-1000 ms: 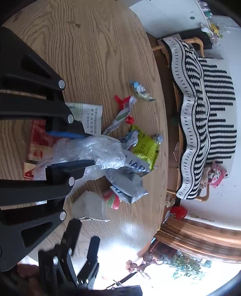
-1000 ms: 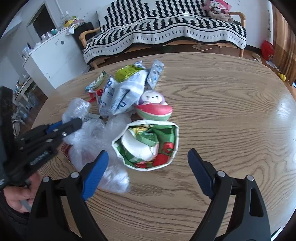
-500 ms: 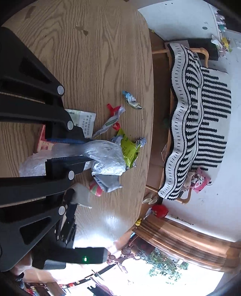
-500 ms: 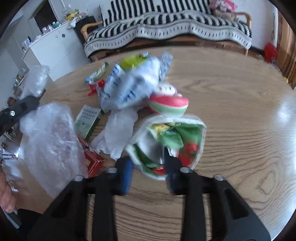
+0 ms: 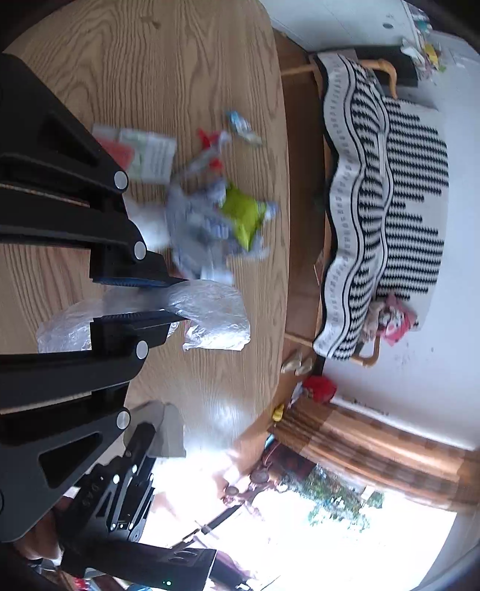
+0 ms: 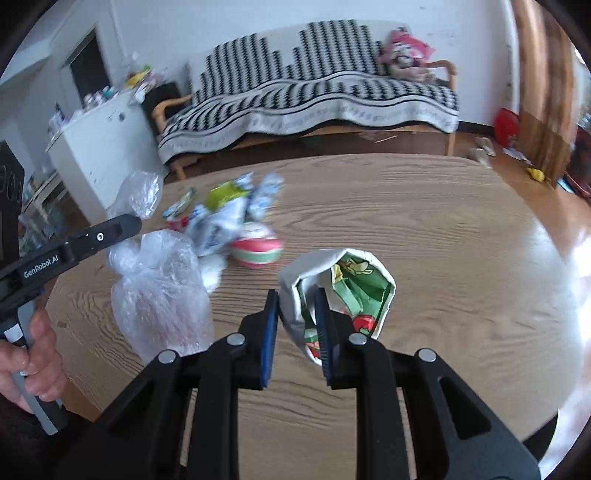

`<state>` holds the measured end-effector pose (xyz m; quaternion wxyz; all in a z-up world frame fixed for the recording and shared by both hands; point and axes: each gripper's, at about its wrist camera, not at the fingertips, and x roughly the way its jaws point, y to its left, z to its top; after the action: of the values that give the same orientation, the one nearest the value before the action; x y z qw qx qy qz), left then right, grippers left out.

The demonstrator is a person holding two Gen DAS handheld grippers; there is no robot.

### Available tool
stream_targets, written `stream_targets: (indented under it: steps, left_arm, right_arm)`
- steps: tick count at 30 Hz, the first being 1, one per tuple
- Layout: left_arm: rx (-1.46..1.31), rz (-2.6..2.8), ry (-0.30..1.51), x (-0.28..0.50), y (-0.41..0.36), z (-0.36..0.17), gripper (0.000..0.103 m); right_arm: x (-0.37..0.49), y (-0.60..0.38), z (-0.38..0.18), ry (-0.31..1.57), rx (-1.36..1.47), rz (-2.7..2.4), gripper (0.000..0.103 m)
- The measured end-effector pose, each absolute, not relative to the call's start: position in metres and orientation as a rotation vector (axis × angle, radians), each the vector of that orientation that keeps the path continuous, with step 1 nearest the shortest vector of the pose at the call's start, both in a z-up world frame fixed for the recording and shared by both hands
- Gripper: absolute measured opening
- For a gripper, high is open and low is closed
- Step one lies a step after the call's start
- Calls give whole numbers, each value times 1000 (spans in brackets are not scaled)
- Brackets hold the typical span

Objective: Collect trash
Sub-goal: 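Carry both items over the black bin and open both tools to drop them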

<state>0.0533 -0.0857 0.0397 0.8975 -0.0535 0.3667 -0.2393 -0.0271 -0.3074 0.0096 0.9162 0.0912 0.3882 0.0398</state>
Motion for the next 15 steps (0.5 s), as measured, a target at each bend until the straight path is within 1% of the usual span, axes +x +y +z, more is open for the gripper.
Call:
stream_targets:
  steps: [7, 15]
  left_arm:
    - [-56, -644, 767, 29, -179, 37, 10]
    - [13, -850, 789, -26, -310, 18, 11]
  right_arm:
    - [-89, -411, 11, 768, 277, -83, 20]
    - [-191, -540, -23, 766, 429, -324, 20]
